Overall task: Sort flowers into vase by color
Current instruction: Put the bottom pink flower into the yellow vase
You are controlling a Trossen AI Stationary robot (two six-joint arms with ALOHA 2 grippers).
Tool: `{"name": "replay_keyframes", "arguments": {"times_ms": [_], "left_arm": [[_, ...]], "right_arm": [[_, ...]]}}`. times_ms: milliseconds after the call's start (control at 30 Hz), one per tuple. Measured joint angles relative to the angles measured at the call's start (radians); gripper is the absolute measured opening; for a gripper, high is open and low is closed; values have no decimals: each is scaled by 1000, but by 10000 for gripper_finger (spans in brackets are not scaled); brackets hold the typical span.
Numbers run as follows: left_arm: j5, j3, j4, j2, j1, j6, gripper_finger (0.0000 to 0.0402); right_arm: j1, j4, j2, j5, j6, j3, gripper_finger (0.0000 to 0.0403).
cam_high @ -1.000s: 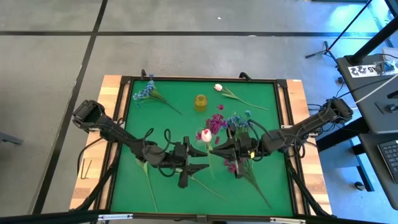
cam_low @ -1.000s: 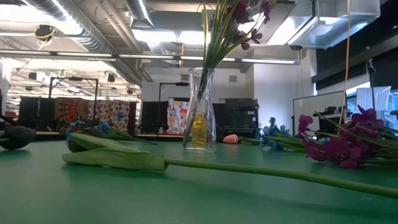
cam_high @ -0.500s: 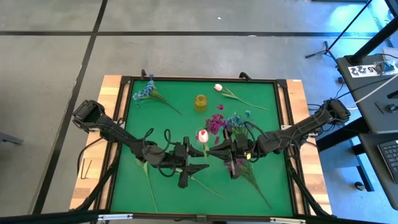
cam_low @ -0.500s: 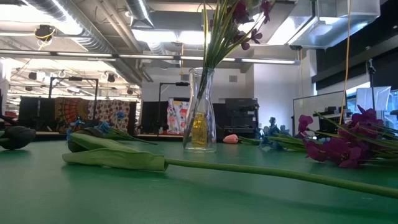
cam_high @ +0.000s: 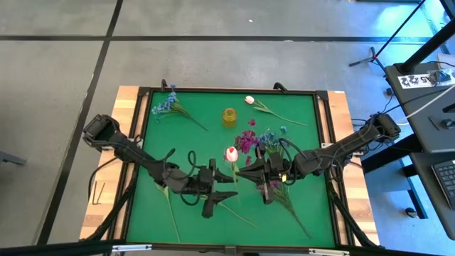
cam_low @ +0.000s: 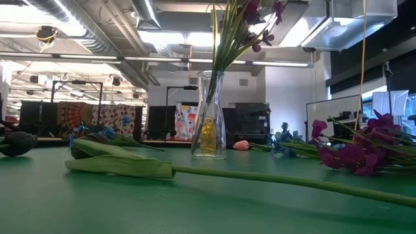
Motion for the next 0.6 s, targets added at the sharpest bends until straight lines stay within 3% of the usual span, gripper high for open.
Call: {"name": "replay_keyframes", "arguments": {"times_ms": [267,600], "left_arm": [[-2,0,-10,0,8,0,163],[-2,0,-37,0,7,-1,43]], "right_arm": [[0,2,0,7,0,0,1],[0,0,0,8,1,0,1]]}}
